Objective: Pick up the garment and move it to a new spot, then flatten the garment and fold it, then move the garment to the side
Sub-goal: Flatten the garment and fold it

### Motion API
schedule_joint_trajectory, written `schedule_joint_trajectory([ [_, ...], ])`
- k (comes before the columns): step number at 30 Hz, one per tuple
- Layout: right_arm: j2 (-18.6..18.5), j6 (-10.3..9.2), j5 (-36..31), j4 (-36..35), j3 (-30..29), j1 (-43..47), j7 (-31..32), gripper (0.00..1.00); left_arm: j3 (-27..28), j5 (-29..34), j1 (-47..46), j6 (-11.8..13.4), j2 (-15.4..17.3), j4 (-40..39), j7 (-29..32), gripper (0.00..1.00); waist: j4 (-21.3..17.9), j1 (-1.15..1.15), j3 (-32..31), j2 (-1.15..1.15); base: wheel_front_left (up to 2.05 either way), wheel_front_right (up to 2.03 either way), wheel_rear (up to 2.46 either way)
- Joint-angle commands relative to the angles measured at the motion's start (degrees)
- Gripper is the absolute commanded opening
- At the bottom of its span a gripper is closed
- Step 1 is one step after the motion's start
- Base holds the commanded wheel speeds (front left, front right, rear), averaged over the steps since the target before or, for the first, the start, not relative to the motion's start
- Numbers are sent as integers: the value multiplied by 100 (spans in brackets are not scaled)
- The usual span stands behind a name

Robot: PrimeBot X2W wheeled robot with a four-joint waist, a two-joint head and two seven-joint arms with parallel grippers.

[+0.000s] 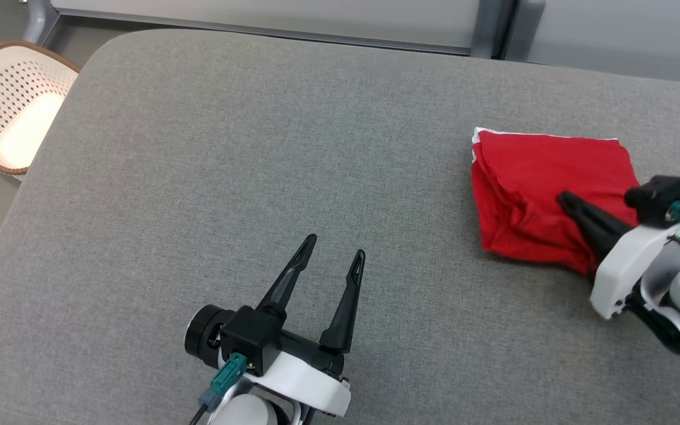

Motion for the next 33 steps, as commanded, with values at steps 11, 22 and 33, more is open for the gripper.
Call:
schedule_joint_trajectory([
  [11, 171, -3, 707, -398, 1440, -57, -321, 0, 46, -26, 25, 67, 20, -32, -8, 100, -180, 0, -206, 0, 0, 0, 0],
  [22, 789, -3, 497, 698, 989, -372, -814, 0, -8, -74, 85, 82, 21, -79, -8, 100, -109, 0, -323, 0, 0, 0, 0],
  [33, 1866, -3, 111, 1265, 599, 536, -821, 0, 80, -87, 236, 147, 18, 11, -8, 100, 120, 0, -653, 0, 0, 0, 0],
])
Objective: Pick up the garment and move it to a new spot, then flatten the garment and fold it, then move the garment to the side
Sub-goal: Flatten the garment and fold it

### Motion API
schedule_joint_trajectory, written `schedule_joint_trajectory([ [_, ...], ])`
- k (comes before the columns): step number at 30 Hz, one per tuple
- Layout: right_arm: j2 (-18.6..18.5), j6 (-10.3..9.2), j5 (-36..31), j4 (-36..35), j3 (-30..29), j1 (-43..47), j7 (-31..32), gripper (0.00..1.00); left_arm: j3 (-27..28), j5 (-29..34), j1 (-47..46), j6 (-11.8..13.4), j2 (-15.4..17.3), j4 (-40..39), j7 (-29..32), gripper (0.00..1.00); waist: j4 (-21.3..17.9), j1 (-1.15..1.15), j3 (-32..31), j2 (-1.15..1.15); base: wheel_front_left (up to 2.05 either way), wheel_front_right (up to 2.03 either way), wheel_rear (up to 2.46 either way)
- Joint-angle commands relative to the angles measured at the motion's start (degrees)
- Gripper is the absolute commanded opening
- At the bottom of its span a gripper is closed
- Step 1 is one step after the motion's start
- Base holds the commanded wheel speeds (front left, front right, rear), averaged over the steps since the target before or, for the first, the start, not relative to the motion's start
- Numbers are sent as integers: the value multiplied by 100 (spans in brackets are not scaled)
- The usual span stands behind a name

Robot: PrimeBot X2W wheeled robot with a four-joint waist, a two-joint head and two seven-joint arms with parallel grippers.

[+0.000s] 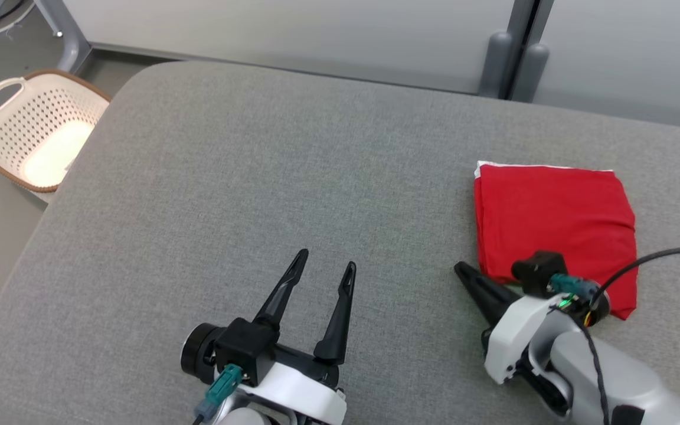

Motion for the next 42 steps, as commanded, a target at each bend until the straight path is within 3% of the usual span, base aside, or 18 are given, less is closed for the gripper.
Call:
schedule_joint_trajectory([
  [1, 53, -2, -70, -145, -115, 189, -31, 0, 72, 23, 58, 17, 21, -19, -8, 100, -100, 0, -170, 0, 0, 0, 0],
  [3, 58, -3, -234, -417, -496, 427, -31, 0, 158, -9, 181, 36, 20, -67, -8, 100, -232, 0, -342, 0, 0, 0, 0],
  [4, 53, -3, -369, -560, -726, 569, -30, 5, 237, -19, 243, 60, 19, -91, -8, 100, -324, 0, -446, 0, 0, 0, 0],
  [5, 42, -3, -525, -694, -1031, 737, -30, 35, 298, -40, 319, 64, 21, -124, -8, 100, -407, 0, -527, 0, 0, 0, 0],
  [6, 56, -3, -740, -866, -1368, 917, -31, 95, 413, -52, 400, 85, 21, -150, -8, 100, -514, 0, -637, 0, 0, 0, 0],
  [7, 67, -2, -964, -1030, -1763, 1122, -31, 100, 509, -57, 496, 115, 22, -164, -8, 100, -614, 0, -744, 0, 0, 0, 0],
  [12, 223, -2, -2293, -2050, -3657, 2314, -23, 100, 1057, -55, 912, 204, 15, -363, -8, 100, -1054, 0, -1089, 0, 0, 0, 0],
  [13, 223, -2, -2293, -2050, -3657, 2314, -23, 100, 1057, -55, 912, 204, 15, -363, -8, 100, -1054, 0, -1089, 0, 0, 0, 0],
  [16, 430, -2, -2860, -2658, -4572, 2976, -22, 100, 1358, -145, 1171, 86, 25, -508, -8, 100, -1266, 0, -1188, 0, 0, 0, 0],
  [20, 599, -2, -3335, -3297, -5224, 3570, -21, 100, 1733, 149, 1454, 90, 21, -591, -8, 100, -1521, 0, -1293, 0, 0, 0, 0],
  [28, 675, -2, -3798, -3370, -5434, 4300, -20, 100, 2248, 651, 2236, 241, 21, -376, -8, 100, -1876, 0, -1557, 0, 0, 0, 0],
  [34, 856, -2, -3918, -3437, -5393, 4397, -20, 100, 2383, 1115, 2513, 92, 21, -373, -8, 100, -1986, 0, -1563, 0, 0, 0, 0],
  [42, 992, -2, -4001, -3411, -5281, 4420, -20, 100, 2441, 1110, 2509, -3, 19, -298, -8, 100, -1966, 0, -1541, 0, 0, 0, 0],
])
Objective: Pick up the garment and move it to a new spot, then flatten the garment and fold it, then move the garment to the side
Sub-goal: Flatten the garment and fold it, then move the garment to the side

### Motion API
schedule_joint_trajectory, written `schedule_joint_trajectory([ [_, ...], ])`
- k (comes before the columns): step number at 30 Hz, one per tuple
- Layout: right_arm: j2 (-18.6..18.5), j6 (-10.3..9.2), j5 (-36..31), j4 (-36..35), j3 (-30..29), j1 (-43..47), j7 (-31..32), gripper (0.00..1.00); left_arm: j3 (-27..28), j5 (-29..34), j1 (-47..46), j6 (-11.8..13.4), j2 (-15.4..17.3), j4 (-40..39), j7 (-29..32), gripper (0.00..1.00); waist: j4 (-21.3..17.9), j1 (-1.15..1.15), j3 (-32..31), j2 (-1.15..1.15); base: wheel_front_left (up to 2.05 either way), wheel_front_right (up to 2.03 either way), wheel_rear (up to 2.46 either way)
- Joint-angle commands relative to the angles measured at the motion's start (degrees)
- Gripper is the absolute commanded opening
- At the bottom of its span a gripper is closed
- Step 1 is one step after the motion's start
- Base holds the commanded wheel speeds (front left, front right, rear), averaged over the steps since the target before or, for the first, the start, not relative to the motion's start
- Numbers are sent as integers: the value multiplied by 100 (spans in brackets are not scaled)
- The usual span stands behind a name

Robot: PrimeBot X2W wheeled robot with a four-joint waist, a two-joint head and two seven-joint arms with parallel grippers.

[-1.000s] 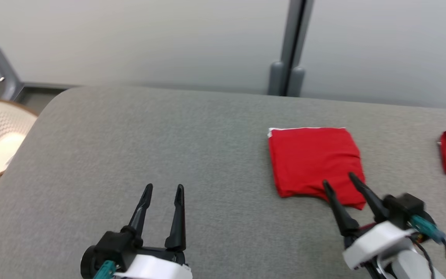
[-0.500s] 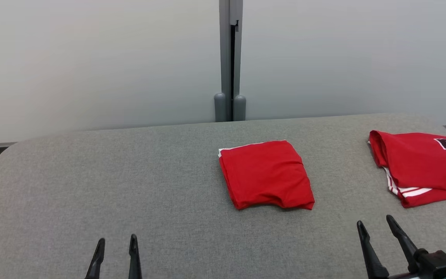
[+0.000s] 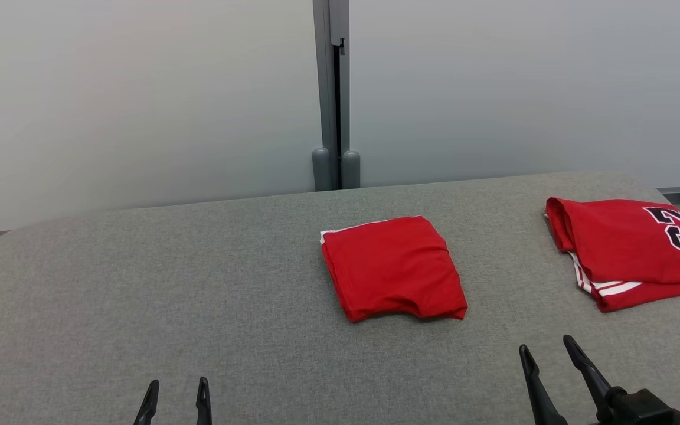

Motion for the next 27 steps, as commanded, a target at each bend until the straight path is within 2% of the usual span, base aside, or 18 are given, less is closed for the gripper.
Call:
schedule_joint_trajectory([
  [1, 6, -2, -42, 21, 20, 63, -5, 100, 20, -35, 11, -19, 20, 11, -8, 100, 15, 0, -7, 0, 0, 0, 0],
  [18, -33, -2, 7, -1, 117, -52, -5, 100, -52, -56, -76, 17, 20, -17, -8, 100, 112, 0, 68, 0, 0, 0, 0],
  [23, -120, -2, 185, -23, 322, -286, -5, 100, -111, 7, -170, 13, 21, -114, -8, 100, 171, 0, 205, 0, 0, 0, 0],
  [27, -230, -2, 538, 288, 597, -819, -5, 100, -204, 35, -330, -22, 20, -202, -8, 100, 239, 0, 428, 0, 0, 0, 0],
])
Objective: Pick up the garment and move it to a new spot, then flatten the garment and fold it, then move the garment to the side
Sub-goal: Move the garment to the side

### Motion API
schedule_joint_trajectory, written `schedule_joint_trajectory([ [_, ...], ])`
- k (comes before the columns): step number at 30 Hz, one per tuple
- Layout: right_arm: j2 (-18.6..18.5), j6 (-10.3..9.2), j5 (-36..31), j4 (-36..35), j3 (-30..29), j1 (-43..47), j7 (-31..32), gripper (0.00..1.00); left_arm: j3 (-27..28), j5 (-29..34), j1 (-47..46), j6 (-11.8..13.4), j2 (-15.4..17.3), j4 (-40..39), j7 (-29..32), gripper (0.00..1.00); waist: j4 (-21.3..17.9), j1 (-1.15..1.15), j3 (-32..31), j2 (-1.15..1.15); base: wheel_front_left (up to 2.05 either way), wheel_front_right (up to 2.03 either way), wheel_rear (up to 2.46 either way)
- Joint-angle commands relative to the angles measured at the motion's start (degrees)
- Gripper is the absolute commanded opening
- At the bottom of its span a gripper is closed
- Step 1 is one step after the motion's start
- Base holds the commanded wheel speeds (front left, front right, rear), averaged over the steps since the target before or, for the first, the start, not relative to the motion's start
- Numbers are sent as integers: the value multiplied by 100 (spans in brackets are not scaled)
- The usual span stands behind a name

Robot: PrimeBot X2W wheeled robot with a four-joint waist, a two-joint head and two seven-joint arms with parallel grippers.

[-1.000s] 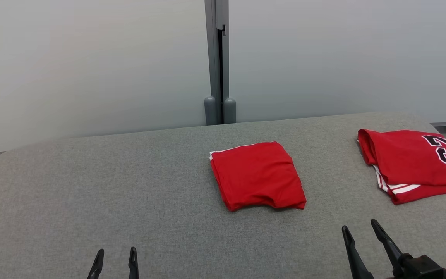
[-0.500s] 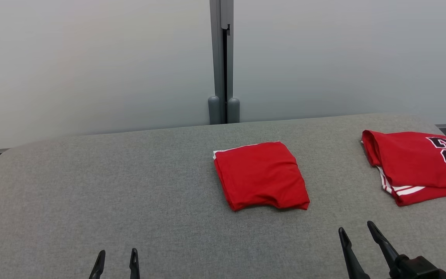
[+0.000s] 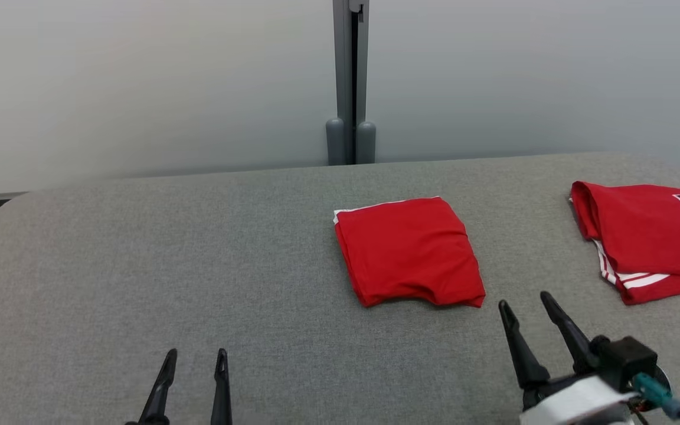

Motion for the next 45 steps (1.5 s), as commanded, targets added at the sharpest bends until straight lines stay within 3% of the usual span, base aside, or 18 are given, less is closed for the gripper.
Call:
schedule_joint_trajectory([
  [1, -28, -3, 259, 161, 5, -173, -4, 100, -26, 39, -133, -21, 20, -35, -8, 100, 61, 0, 131, 0, 0, 0, 0],
  [6, -375, -1, 1843, 1072, 554, -1308, 429, 100, -292, 335, -444, -133, 25, -86, -8, 100, 259, 0, 589, 0, 0, 0, 0],
  [10, -798, -2, 3444, 1308, 757, -2076, 1480, 100, -509, 314, -796, -152, 20, -148, -8, 100, 547, 0, 1115, 0, 0, 0, 0],
  [14, -1533, -1, 4477, 1439, 854, -2785, 2511, 100, -649, 197, -1192, -194, 20, -143, -8, 100, 871, 0, 1623, 0, 0, 0, 0],
  [20, -1955, -1, 5185, 1550, 996, -3194, 3353, 100, -723, 95, -1409, -257, 20, -70, -8, 100, 1069, 0, 1950, 0, 0, 0, 0],
  [24, -2051, -1, 5280, 1661, 1169, -3306, 3464, 100, -765, 55, -1497, -313, 20, -69, -8, 100, 1125, 0, 2069, 0, 0, 0, 0],
  [25, -2044, -1, 5299, 1694, 1219, -3333, 3467, 93, -781, 48, -1522, -315, 20, -74, -8, 100, 1136, 0, 2089, 0, 0, 0, 0],
  [27, -2046, -1, 5310, 1660, 1347, -3380, 3462, 45, -800, 33, -1586, -333, 20, -94, -8, 100, 1145, 0, 2134, 0, 0, 0, 0],
  [28, -2087, -1, 5237, 1566, 1444, -3416, 3350, 0, -805, 32, -1603, -342, 20, -99, -8, 100, 1140, 0, 2155, 0, 0, 0, 0],
  [37, -2627, -1, 4819, 1092, 2174, -3594, 2461, 0, -698, 41, -1677, -427, 20, -132, -8, 100, 775, 0, 2126, 0, 0, 0, 0],
  [45, -3518, -1, 4463, 721, 2585, -3835, 2025, 0, -652, 81, -1719, -491, 20, -165, -8, 100, 157, 0, 2066, 0, 0, 0, 0],
])
